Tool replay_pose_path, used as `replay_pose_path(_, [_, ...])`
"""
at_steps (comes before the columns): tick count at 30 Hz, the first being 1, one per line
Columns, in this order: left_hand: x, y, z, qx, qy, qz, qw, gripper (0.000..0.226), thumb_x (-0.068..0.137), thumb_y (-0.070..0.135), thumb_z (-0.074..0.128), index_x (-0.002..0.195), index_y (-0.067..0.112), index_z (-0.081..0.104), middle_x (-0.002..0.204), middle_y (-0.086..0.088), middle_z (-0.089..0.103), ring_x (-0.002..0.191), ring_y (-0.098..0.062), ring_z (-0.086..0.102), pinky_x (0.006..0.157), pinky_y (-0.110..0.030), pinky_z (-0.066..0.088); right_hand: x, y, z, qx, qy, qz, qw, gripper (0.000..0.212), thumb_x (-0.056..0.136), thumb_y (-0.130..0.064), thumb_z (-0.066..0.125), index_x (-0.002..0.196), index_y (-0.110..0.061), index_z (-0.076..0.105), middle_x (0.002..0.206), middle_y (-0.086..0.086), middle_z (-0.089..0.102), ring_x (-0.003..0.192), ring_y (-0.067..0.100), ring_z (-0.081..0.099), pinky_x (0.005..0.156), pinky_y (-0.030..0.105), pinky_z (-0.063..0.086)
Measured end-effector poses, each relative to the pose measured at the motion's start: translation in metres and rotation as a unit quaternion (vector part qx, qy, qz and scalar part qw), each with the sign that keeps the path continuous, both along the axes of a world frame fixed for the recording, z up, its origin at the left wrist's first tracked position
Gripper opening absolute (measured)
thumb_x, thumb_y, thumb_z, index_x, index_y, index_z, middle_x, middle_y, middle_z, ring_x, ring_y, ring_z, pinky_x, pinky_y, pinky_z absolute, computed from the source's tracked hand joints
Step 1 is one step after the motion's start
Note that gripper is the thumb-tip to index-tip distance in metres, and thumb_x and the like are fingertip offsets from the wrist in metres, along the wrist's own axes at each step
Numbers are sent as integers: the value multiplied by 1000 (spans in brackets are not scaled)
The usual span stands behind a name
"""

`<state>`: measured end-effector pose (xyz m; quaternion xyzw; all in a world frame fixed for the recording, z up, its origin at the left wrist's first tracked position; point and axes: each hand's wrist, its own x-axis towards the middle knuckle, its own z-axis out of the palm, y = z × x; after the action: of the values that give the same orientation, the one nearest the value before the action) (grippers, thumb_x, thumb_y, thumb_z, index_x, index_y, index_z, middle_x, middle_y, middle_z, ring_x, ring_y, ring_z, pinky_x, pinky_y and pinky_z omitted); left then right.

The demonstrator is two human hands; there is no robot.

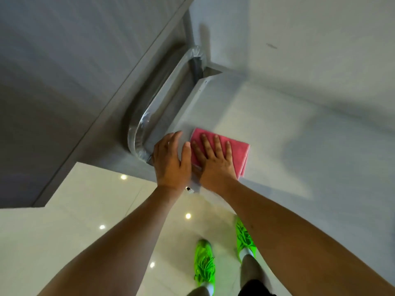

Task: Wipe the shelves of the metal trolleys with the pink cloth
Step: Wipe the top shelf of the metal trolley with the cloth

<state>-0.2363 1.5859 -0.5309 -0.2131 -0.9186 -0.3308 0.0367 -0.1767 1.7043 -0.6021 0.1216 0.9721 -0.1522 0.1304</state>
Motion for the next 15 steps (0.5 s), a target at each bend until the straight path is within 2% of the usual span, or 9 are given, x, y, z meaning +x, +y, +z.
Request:
replay_pose_path(3, [10, -39, -2, 24, 8, 0, 1000, 54, 102, 43, 38, 128, 4, 65, 124, -14, 67, 117, -31, 61, 95, -51, 50, 34, -40, -1, -6, 5, -28, 1000, 83, 92, -80, 3, 158, -36, -22, 165, -4, -33, 146, 28, -39, 119, 57, -22])
replay_pose_path(7, [29, -75, -10, 27, -29, 8, 999, 64, 102, 57, 27, 130, 12, 63, 127, -10, 66, 119, -27, 59, 95, -51, 51, 60, -68, 0, -2, -4, -53, 999, 85, 91, -83, 5, 157, -37, -25, 163, -7, -36, 145, 27, -41, 118, 55, -25])
replay_pose_path(11, [49, -91, -20, 38, -49, 28, 998, 62, 100, 64, 25, 134, 24, 58, 135, -2, 62, 125, -21, 52, 99, -54, 49, 74, -76, 2, 6, -10, -54, 998, 89, 90, -85, 9, 156, -37, -26, 162, -6, -37, 143, 26, -43, 116, 52, -27])
replay_pose_path(13, [57, -96, -24, 48, -41, 31, 998, 62, 100, 65, 22, 133, 25, 57, 133, -1, 62, 124, -20, 52, 99, -49, 48, 80, -78, 0, 20, 8, -43, 999, 94, 90, -86, 18, 158, -35, -22, 166, -3, -30, 149, 30, -33, 119, 57, -20])
replay_pose_path(15, [62, -100, -28, 50, -36, 36, 997, 62, 99, 67, 20, 131, 28, 56, 131, 0, 62, 124, -16, 49, 99, -34, 41, 81, -74, 0, 32, 41, -39, 998, 103, 87, -86, 36, 162, -31, -10, 171, 2, -13, 156, 36, -14, 122, 65, -7])
